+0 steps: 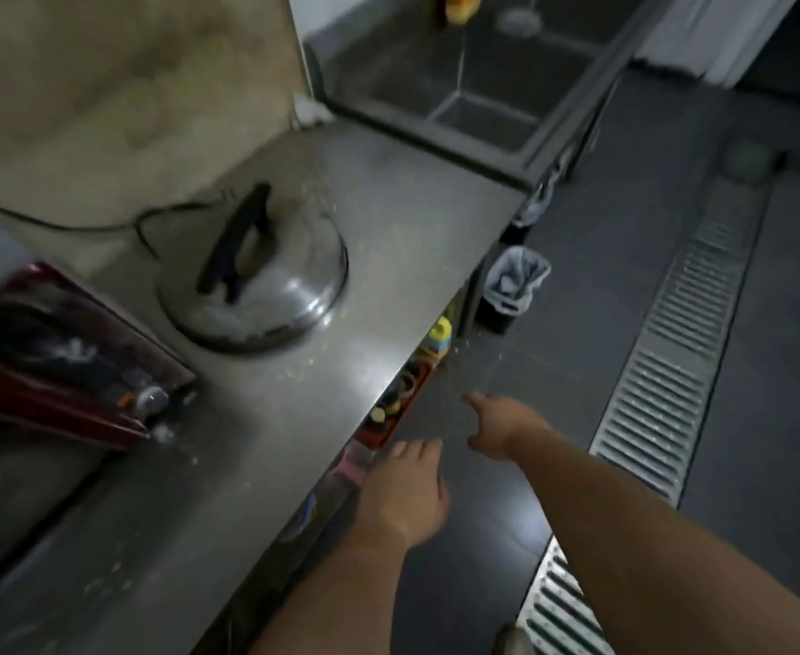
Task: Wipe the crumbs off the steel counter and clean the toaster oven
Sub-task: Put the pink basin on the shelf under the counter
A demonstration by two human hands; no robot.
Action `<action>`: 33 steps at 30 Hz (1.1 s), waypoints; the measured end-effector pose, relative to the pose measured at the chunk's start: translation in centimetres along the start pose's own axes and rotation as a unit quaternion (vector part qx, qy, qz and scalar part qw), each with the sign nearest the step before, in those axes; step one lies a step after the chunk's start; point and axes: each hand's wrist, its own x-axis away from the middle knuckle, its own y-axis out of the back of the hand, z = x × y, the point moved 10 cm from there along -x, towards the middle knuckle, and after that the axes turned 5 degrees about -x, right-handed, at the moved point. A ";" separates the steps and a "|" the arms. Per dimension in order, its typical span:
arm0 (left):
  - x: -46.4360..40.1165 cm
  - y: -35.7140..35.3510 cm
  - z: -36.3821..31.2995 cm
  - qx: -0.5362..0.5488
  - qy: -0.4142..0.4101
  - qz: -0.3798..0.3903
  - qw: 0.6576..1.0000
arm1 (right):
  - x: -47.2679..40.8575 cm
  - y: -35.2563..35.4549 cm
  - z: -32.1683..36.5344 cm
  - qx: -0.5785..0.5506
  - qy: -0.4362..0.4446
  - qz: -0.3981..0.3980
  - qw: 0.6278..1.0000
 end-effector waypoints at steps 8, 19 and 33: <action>-1.1 21.0 -2.5 -0.033 0.025 -0.163 0.986 | 4.4 22.3 5.2 0.008 0.078 -0.127 0.989; -5.1 29.8 14.0 -0.104 0.151 -0.183 0.966 | 0.4 23.2 11.8 -0.013 0.105 -0.152 0.983; -15.4 23.9 26.9 -0.108 0.153 -0.123 0.975 | -11.5 16.6 18.0 -0.034 0.089 -0.119 0.988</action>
